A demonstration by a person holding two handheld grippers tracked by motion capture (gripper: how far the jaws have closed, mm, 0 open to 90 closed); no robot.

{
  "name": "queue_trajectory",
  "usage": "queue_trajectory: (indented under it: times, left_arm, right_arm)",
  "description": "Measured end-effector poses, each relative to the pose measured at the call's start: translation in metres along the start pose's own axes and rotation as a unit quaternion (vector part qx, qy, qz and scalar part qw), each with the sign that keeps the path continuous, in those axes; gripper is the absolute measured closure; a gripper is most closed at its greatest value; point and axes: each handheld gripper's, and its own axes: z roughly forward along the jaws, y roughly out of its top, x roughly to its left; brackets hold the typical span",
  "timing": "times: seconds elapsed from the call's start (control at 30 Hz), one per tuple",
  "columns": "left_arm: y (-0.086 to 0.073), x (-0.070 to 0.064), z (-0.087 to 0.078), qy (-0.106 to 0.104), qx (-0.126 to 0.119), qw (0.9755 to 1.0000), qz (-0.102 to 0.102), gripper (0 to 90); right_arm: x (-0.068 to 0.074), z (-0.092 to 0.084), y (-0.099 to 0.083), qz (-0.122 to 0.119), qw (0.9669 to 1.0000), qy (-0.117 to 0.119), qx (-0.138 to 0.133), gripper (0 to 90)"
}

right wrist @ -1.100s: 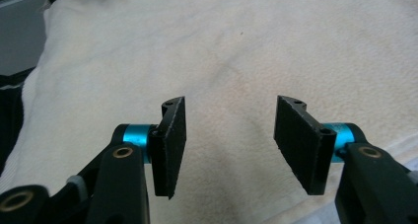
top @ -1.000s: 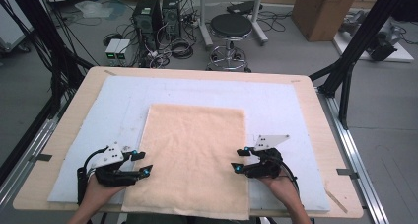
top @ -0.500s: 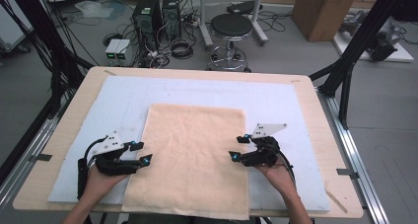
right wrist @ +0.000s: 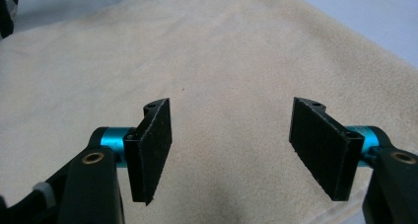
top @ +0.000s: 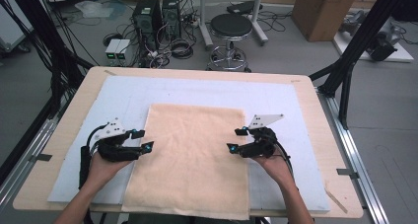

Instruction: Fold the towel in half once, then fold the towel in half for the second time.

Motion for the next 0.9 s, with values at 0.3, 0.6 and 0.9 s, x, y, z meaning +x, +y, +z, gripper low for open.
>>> queue_trajectory:
  times: [0.3,0.6,0.9]
  left_arm:
    - [0.012,0.011,0.004,-0.001,-0.007,0.9999,-0.007,40.9]
    - [0.017,0.026,0.012,0.001,-0.009,0.9995,-0.029,41.9]
    - [0.034,0.048,0.024,0.031,-0.007,0.9988,-0.038,43.2]
  right_arm:
    - [-0.007,0.002,0.012,-0.005,1.0,-0.003,0.0,31.8]
    - [-0.016,0.007,0.022,-0.005,1.0,-0.002,0.008,31.9]
    - [-0.034,0.01,0.037,0.004,0.9997,-0.018,0.014,32.1]
